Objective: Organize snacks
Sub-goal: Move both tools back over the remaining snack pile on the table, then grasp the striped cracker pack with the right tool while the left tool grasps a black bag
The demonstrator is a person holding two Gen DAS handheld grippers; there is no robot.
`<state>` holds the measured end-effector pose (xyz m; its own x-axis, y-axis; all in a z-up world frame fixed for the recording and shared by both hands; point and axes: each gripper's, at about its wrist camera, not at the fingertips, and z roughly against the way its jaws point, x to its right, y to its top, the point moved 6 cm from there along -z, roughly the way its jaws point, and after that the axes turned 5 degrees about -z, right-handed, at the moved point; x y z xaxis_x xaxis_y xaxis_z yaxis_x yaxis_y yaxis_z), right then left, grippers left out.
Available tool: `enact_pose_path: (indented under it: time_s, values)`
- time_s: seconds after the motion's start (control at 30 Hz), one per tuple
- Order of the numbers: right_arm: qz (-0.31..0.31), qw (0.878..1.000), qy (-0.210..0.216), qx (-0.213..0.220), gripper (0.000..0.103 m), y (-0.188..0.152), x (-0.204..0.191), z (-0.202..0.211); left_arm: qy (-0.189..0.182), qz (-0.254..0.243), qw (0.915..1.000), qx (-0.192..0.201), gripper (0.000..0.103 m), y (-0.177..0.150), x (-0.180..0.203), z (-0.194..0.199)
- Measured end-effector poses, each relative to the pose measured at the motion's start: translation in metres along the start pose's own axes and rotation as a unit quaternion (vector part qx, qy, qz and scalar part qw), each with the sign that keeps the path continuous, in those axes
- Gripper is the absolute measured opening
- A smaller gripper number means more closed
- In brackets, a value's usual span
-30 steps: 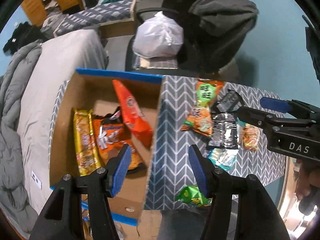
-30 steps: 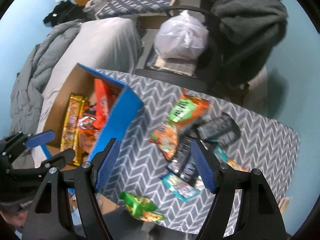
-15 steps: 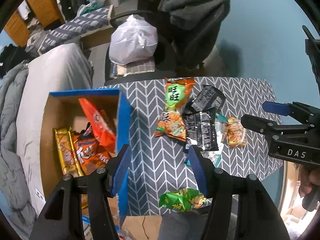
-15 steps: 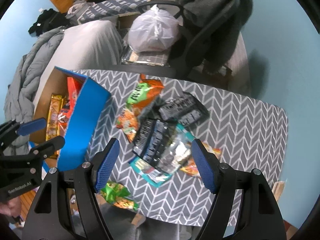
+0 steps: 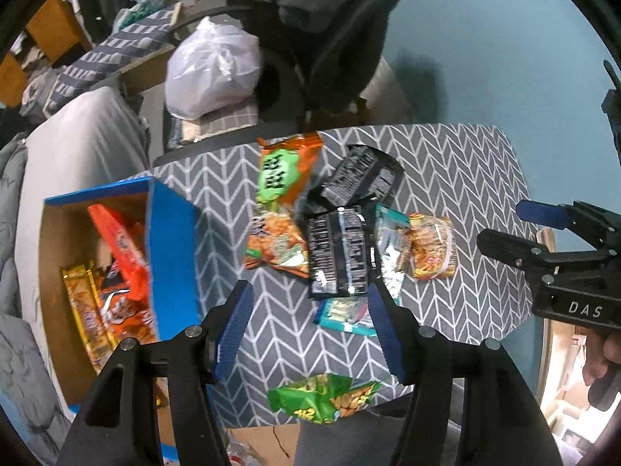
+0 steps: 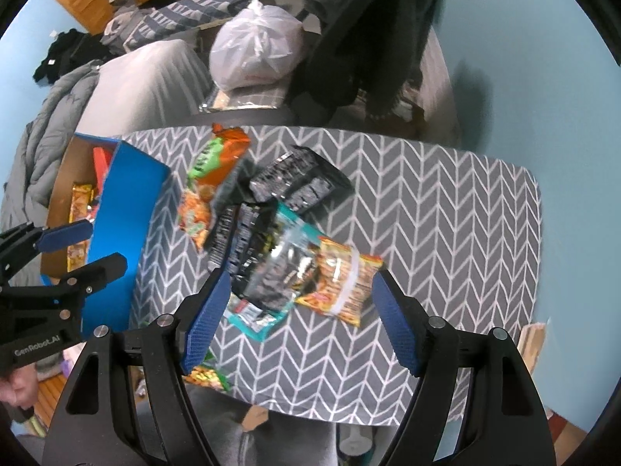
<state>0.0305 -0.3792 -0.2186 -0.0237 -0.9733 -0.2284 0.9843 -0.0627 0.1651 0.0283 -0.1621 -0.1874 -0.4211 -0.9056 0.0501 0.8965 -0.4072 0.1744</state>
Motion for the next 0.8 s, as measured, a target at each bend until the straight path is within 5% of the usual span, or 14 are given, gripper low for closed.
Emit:
enact_pose_path:
  time_s: [0.8]
  values:
    - [-0.090,0.994,0.011,-0.061,0.077,-0.021,0.059,-0.090,-0.060,0.008,0.9970,-0.048,0.067,0.025,0.037,-0.094]
